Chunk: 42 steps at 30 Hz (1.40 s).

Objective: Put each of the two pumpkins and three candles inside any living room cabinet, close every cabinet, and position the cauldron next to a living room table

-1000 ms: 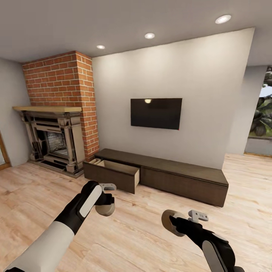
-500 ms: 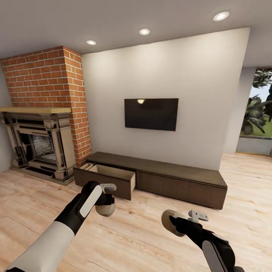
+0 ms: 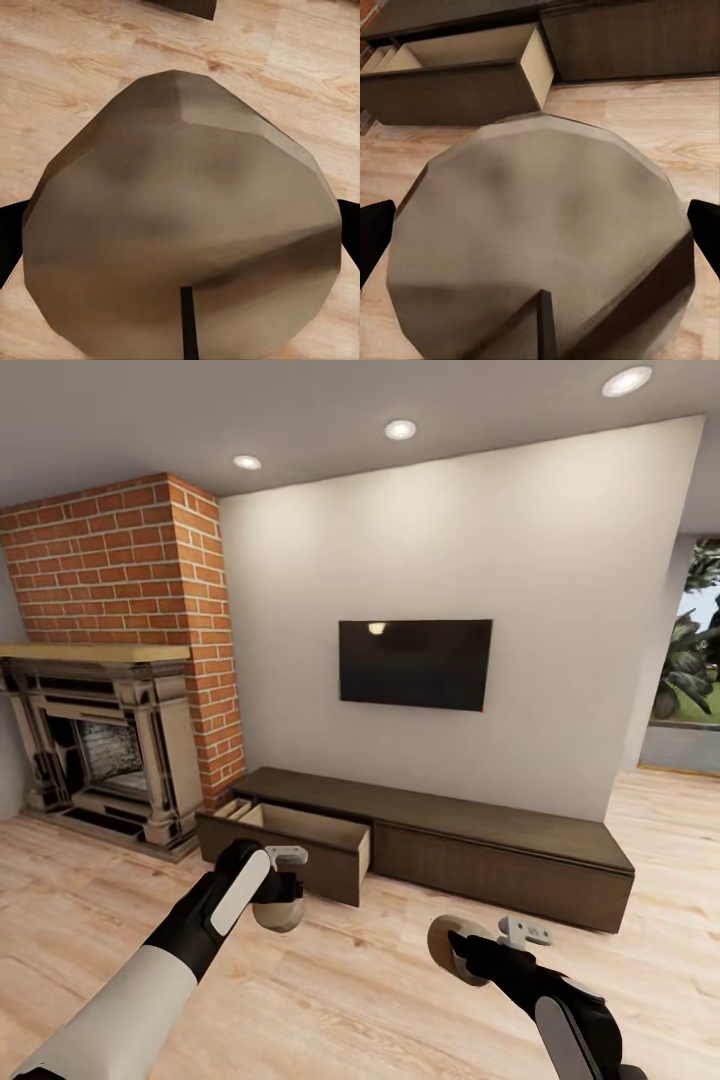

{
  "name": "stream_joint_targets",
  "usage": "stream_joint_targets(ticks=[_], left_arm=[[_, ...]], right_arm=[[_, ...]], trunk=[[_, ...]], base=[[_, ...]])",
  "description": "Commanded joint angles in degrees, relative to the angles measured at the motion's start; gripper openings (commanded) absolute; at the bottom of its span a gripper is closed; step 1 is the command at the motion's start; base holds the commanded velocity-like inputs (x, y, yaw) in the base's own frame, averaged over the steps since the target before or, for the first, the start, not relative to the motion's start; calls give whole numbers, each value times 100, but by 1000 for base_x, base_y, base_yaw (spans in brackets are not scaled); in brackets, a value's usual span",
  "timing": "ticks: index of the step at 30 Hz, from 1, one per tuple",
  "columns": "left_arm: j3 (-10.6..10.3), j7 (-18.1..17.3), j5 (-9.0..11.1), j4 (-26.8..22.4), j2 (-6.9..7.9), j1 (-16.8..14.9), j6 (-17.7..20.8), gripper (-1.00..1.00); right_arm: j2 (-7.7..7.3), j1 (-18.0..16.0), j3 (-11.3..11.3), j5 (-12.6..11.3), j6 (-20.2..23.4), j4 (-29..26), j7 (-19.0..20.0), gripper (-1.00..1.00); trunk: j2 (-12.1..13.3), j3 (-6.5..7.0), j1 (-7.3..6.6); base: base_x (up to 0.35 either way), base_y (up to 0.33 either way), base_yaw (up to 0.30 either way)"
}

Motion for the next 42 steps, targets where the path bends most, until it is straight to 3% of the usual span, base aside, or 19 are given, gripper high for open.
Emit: stream_joint_targets(ticks=[1,24,42], left_arm=[[-21,57,54,-7,7,-6,5,-100],[-13,48,60,-7,8,-6,5,-100],[-12,39,60,-5,8,-7,5,-100]], right_arm=[[-4,-6,11,-67,13,-9,-60,-100],[-4,-6,11,-67,5,-9,-53,-100],[-4,-6,11,-67,4,6,-51,-100]], trunk=[[-5,-7,4],[-5,-7,4],[-5,27,4]], base=[[272,223,0],[262,236,-5],[230,261,-244]])
